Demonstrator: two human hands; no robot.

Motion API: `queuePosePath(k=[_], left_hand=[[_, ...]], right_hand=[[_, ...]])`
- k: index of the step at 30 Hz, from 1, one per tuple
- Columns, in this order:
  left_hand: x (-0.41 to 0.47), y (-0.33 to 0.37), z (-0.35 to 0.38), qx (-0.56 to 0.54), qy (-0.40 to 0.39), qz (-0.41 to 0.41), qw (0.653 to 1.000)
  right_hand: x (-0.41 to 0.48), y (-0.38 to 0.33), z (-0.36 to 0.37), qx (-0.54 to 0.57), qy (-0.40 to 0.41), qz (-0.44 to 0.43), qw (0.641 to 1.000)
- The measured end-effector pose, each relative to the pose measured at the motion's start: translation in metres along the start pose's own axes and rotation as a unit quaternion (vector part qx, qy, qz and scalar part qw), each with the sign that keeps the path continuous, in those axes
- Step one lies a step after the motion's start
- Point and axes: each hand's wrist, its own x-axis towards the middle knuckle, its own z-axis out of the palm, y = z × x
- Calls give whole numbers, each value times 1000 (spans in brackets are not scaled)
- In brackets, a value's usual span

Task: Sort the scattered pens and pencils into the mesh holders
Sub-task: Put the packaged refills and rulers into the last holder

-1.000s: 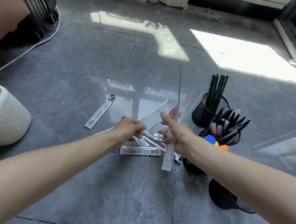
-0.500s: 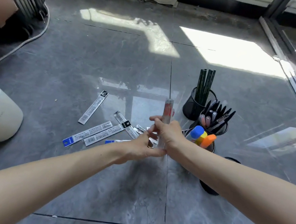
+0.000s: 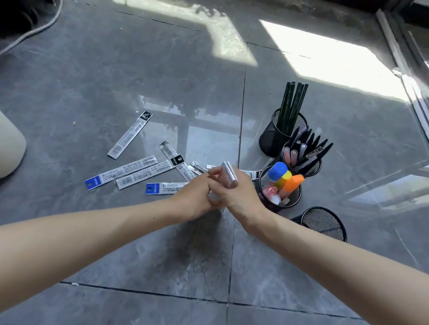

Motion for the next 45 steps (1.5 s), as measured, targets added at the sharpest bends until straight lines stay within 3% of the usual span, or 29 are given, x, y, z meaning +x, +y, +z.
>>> queuePosePath(k=[5, 10, 16, 23, 26, 31, 36, 45], left_hand=[[7, 8, -1, -16, -16, 30, 999], [13, 26, -25, -42, -36, -9, 998], [24, 47, -49, -32, -11, 28, 999], [36, 56, -46, -3, 145, -4, 989], [44, 70, -35, -50, 182, -8, 982], [55, 85, -15, -62, 228, 12, 972], [62, 89, -5, -88, 203, 10, 975], [63, 90, 7, -22, 185, 36, 982]], right_hand=[[-8, -2, -19, -53, -6, -30, 998], [-7, -27, -34, -23, -26, -67, 997], [4, -52, -56, -69, 42, -135, 988], [7, -41, -107, -213, 183, -121, 952], [4, -27, -125, -275, 139, -79, 948], [-4, -20, -129, -244, 99, -28, 964], [-8, -22, -123, -222, 89, -2, 971], [1, -15, -121, -221, 75, 11, 972]])
